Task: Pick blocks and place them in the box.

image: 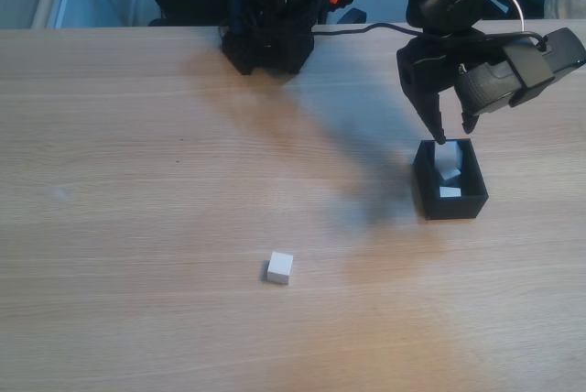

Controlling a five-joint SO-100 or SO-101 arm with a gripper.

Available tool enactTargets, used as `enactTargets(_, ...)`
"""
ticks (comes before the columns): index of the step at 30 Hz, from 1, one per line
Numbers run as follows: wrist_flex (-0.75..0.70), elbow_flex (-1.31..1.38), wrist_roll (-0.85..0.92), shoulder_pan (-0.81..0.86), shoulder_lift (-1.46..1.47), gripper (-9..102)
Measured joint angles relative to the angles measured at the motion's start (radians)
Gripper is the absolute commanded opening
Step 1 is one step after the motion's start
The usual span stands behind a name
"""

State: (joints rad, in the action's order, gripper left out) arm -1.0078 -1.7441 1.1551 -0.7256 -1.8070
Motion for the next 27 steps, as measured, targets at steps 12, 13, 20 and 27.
enactTargets(12, -0.081, -0.06, -0.003, 0.158, -0.072, 2)
enactTargets(13, -0.083, -0.086, -0.002, 0.19, -0.095, 2)
enactTargets(20, -0.063, -0.284, 0.121, 0.434, -0.213, 3)
enactTargets(27, -0.041, -0.364, 0.198, 0.607, -0.225, 12)
